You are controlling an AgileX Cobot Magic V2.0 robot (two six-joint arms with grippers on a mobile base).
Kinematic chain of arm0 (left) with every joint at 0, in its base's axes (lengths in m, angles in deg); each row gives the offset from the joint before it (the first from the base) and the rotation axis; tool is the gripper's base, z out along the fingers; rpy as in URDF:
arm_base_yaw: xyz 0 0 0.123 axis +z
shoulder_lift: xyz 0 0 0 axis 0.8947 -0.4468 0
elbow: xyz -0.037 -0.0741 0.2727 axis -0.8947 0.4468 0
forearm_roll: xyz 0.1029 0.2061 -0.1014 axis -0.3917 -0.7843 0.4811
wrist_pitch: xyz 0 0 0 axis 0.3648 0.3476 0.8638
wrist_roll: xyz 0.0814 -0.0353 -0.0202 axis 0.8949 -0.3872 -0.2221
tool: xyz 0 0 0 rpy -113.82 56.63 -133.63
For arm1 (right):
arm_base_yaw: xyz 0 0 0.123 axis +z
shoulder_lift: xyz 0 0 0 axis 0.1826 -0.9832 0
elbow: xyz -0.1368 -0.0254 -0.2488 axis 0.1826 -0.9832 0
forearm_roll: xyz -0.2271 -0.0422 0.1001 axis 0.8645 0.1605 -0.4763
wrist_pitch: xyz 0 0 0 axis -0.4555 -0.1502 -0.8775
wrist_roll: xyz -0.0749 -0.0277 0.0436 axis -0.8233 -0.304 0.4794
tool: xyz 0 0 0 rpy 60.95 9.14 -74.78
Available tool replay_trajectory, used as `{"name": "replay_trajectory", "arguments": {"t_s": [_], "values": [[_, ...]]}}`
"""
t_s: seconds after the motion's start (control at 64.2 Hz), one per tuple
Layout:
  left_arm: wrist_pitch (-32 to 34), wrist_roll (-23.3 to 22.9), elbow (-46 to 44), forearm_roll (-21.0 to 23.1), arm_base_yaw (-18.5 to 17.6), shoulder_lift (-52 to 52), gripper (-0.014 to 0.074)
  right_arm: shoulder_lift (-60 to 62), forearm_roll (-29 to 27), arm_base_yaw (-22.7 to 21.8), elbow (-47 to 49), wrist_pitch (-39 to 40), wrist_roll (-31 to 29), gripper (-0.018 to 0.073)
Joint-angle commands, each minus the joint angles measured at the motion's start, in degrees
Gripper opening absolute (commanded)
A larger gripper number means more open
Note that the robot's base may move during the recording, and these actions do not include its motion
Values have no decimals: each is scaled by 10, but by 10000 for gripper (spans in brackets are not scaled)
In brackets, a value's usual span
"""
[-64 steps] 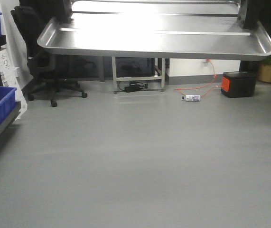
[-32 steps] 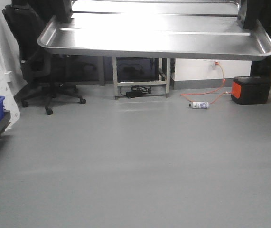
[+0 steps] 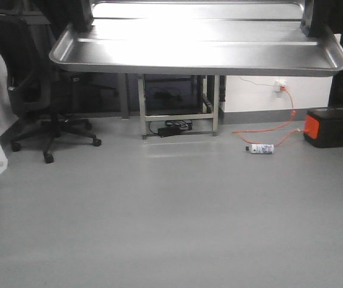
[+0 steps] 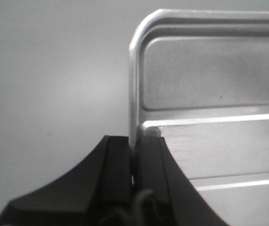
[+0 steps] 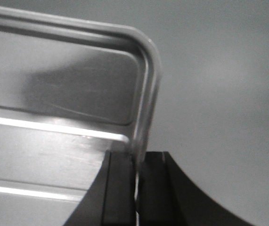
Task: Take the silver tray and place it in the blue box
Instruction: 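Hold the tray with both grippers while the base drives to the blue bins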
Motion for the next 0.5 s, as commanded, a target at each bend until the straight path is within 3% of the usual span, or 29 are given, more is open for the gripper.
{"name": "replay_trajectory", "arguments": {"t_s": [0.0, 0.483], "values": [[29, 5, -20, -18, -4, 14, -105, 22, 23, -1, 14, 10, -16, 59], [29, 5, -20, -19, -4, -22, -105, 22, 23, -1, 14, 10, -16, 59]]}}
